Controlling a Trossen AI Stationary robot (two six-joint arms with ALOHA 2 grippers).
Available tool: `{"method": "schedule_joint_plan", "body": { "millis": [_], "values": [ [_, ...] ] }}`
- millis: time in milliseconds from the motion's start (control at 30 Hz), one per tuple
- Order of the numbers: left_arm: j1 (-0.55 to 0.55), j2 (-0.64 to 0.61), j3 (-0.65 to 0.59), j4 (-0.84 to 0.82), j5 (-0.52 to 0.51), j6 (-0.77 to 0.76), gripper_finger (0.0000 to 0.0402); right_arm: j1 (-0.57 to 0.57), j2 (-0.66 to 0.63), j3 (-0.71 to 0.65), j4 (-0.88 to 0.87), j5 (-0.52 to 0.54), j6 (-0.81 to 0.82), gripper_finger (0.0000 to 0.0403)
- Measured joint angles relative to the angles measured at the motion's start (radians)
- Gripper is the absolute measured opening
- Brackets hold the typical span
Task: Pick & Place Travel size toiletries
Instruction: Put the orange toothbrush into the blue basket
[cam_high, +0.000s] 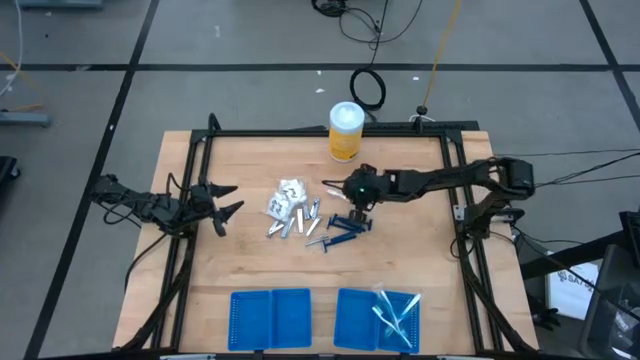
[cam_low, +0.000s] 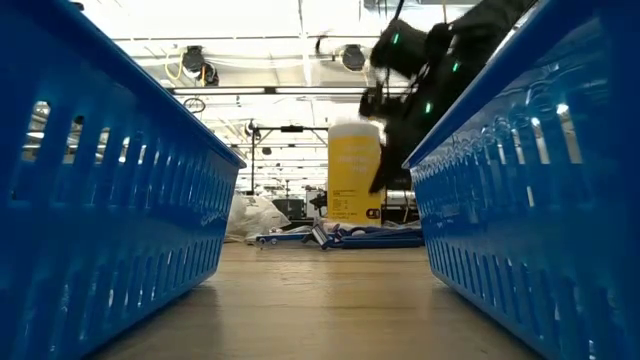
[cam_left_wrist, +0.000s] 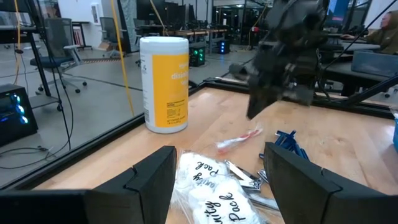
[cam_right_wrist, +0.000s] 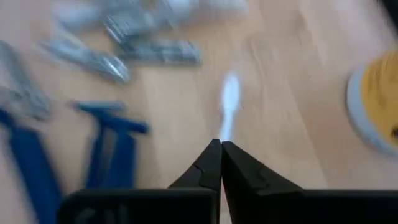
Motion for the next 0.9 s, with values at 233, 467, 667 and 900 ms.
{"method": "schedule_joint_plan", "body": {
  "millis": [233,467,667,900],
  "values": [
    [0.0,0.0,0.0,0.0,0.0,0.0,0.0239,0.139,-0.194,0.001,-0.09,-0.002,0.143,0.0001],
    [0.0,0.0,0.0,0.0,0.0,0.0,0.0239,0.296,-0.343,0.001,-0.17,0.09,0.28,0.0],
    [0.0,0.0,0.0,0.0,0.0,0.0,0.0239,0.263,-0.324,0.001,-0.127,0.22,0.186,0.0027],
    [0.0,0.0,0.0,0.0,0.0,0.0,0.0239,0.115,-0.119,0.0,-0.072,0.182,0.099,0.0144]
  ]
}}
